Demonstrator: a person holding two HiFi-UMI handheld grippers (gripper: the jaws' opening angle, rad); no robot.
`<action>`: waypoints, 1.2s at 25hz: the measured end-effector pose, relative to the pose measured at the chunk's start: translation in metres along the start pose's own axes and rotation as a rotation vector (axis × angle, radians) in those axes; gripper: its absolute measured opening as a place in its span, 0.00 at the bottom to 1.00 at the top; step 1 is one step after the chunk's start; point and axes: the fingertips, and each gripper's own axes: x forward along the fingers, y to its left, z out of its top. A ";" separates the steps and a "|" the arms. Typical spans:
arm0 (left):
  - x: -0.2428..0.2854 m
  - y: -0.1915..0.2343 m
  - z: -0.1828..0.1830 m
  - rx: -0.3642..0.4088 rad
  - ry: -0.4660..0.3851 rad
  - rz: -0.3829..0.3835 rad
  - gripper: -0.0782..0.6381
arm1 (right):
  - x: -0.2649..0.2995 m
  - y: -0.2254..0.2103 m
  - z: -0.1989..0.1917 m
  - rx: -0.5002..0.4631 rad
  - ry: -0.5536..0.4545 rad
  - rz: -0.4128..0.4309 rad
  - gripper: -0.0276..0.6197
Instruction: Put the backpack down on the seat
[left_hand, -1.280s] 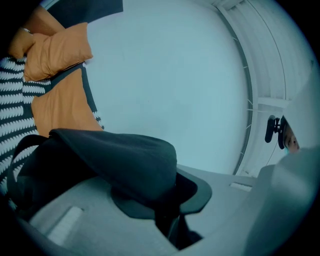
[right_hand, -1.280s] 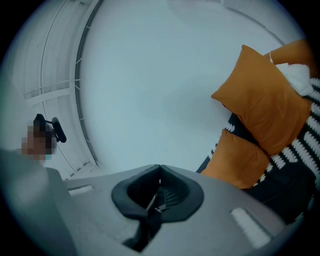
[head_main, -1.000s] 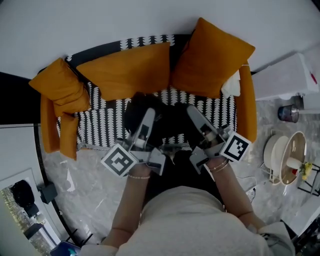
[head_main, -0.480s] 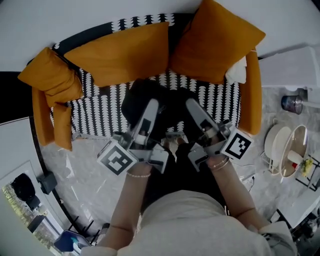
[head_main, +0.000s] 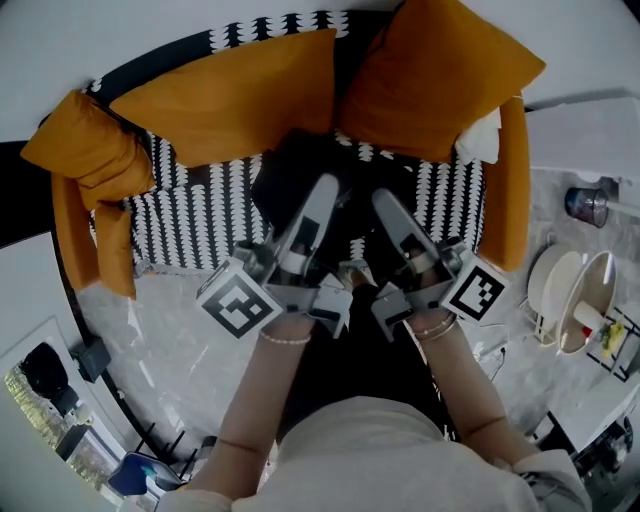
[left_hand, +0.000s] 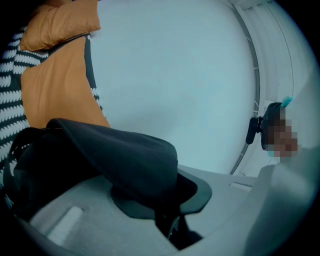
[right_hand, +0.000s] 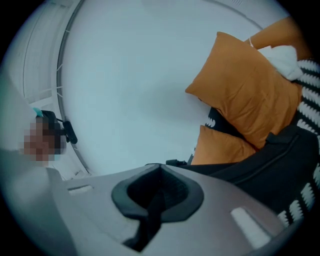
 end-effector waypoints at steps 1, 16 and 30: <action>0.006 0.000 0.000 -0.013 0.000 -0.013 0.20 | 0.002 -0.003 0.006 0.003 -0.015 0.001 0.05; 0.046 0.066 -0.006 0.000 -0.034 -0.003 0.20 | 0.047 -0.060 0.022 -0.139 0.051 -0.024 0.05; 0.014 0.130 -0.004 0.031 -0.102 -0.016 0.20 | 0.061 -0.108 -0.032 -0.191 0.170 -0.063 0.05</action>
